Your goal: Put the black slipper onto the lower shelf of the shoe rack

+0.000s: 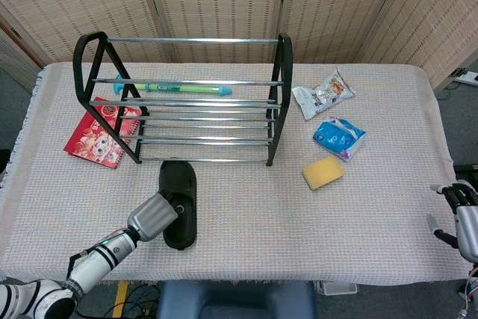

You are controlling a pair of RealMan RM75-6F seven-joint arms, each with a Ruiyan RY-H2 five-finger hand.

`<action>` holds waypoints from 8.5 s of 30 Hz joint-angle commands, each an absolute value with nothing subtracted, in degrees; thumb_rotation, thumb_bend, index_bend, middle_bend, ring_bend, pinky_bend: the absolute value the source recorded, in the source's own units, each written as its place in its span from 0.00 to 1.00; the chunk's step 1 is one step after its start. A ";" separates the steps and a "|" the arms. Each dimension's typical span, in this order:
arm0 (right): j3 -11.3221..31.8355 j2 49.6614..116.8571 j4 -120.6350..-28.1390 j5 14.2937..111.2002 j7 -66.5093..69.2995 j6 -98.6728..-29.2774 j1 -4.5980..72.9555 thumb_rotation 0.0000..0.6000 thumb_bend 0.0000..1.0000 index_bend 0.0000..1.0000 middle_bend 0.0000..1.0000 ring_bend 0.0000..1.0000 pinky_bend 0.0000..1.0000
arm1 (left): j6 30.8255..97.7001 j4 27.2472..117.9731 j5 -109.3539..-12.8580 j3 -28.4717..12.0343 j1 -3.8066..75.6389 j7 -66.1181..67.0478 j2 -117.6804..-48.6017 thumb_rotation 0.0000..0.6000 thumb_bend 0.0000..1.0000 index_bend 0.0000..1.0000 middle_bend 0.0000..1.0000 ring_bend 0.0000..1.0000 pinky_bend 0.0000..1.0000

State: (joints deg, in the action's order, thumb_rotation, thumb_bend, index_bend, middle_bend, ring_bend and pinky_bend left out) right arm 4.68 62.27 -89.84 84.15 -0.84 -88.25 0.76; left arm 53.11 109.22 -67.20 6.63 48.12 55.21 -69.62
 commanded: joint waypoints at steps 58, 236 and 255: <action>4.40 61.52 -92.32 83.93 -2.71 -89.33 -0.79 1.00 0.31 0.26 0.36 0.24 0.34 | 44.06 88.22 -110.05 10.48 54.72 28.30 -73.27 1.00 0.17 0.35 0.22 0.19 0.32; 4.98 61.82 -90.41 82.81 -0.46 -90.31 -2.52 1.00 0.32 0.26 0.50 0.27 0.34 | 50.73 77.62 -85.88 -1.91 50.95 64.79 -83.64 1.00 0.17 0.09 0.00 0.00 0.25; 4.79 62.01 -89.94 82.63 0.19 -90.43 -2.98 1.00 0.32 0.26 0.50 0.27 0.34 | 49.07 80.42 -81.47 -1.43 50.79 71.16 -84.61 1.00 0.17 0.23 0.00 0.00 0.25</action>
